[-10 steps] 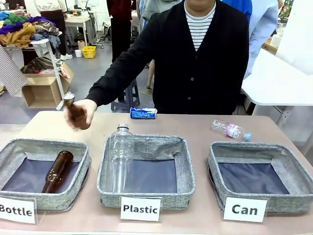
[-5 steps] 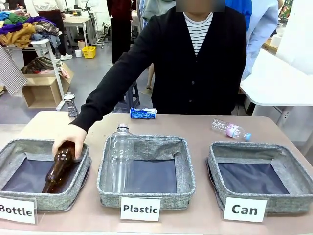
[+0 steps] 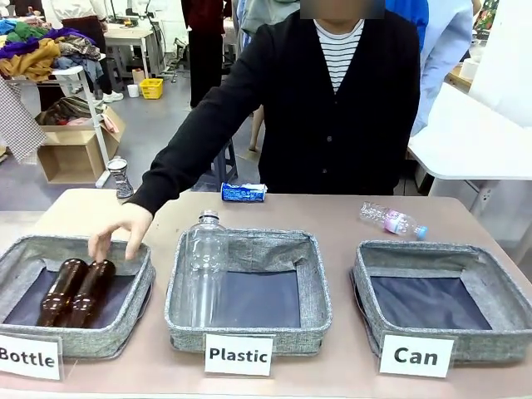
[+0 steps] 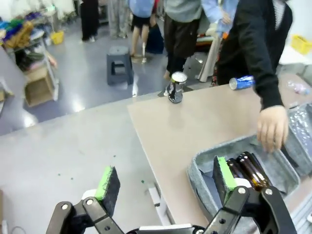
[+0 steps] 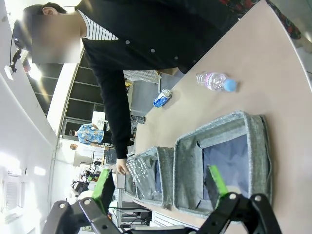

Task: Sort the can waste into the basket.
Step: Pick up the can waste from the table and place it in the right Fabric basket.

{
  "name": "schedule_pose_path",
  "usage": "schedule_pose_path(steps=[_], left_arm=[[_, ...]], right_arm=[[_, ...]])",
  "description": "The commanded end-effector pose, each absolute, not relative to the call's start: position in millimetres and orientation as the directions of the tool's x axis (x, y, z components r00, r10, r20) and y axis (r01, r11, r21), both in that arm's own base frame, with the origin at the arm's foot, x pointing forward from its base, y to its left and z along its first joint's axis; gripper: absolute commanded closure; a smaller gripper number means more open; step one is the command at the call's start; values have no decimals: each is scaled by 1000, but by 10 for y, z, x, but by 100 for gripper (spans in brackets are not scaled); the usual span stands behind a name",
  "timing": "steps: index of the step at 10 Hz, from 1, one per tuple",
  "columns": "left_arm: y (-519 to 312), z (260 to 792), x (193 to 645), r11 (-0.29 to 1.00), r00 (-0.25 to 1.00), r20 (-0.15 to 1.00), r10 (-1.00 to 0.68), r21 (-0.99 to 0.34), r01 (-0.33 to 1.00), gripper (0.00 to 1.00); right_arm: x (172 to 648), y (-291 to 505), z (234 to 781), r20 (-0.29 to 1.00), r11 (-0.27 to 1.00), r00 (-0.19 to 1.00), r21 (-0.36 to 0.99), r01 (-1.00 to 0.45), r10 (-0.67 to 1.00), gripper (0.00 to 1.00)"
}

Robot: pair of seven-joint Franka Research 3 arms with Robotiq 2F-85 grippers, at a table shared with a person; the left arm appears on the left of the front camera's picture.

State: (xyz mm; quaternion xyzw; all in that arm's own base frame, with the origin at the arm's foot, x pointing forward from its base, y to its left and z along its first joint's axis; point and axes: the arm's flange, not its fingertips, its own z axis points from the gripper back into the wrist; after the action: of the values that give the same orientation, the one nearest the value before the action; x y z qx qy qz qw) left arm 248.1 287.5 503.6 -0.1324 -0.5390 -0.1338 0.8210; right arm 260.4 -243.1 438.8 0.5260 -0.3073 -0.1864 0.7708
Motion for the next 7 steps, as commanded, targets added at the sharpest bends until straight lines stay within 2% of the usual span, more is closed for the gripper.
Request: schedule_pose_path(steps=[1, 4, 6, 7], left_arm=[[2921, 5091, 2263, 908, 375, 919, -122, -50, 416, 0], [2771, 5136, 2277, 917, 331, 937, -116, -27, 398, 0], [2350, 5210, 2515, 899, 227, 966, -127, 15, 437, 0], [2034, 5277, 2730, 861, 171, 972, -163, 55, 506, 0]], right_arm=[[2624, -2439, 4394, 305, 376, 730, 924, -71, -612, 0], [2624, -2439, 4394, 305, 376, 730, 924, -71, -612, 0], [2624, -2439, 4394, 305, 376, 730, 924, -71, -612, 0], [2624, -2439, 4394, 305, 376, 730, 924, -71, -612, 0]])
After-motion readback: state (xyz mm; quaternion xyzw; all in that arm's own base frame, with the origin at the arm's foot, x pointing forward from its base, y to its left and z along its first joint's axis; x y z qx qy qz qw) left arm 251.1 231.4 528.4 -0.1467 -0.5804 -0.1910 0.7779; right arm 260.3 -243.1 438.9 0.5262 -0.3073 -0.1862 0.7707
